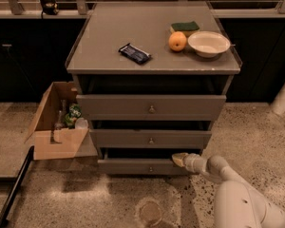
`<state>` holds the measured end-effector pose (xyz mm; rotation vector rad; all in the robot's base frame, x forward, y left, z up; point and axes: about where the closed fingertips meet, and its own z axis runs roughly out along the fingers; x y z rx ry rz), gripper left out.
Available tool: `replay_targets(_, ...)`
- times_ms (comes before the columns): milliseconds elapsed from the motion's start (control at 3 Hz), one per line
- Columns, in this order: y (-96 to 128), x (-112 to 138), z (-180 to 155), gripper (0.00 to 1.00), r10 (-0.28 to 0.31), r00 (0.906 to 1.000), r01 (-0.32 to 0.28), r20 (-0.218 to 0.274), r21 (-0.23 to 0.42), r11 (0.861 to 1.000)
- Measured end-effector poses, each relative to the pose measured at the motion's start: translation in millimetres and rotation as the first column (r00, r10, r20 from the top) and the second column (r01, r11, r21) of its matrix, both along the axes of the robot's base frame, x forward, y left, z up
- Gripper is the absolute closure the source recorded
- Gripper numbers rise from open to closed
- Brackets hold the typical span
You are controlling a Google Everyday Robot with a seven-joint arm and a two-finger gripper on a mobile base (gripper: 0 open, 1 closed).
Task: Open bottom drawer
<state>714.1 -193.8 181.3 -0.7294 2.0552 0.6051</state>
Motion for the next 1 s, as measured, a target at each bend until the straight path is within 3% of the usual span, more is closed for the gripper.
replay_targets(667, 4.3, 0.8, 2.7, 1.0, 0.0, 1.0, 0.0, 0.0, 0.0, 1.0)
replay_targets(1000, 16.3, -17.0, 1.4, 1.0, 0.052, 0.9986, -0.052, -0.003, -0.03, 0.998)
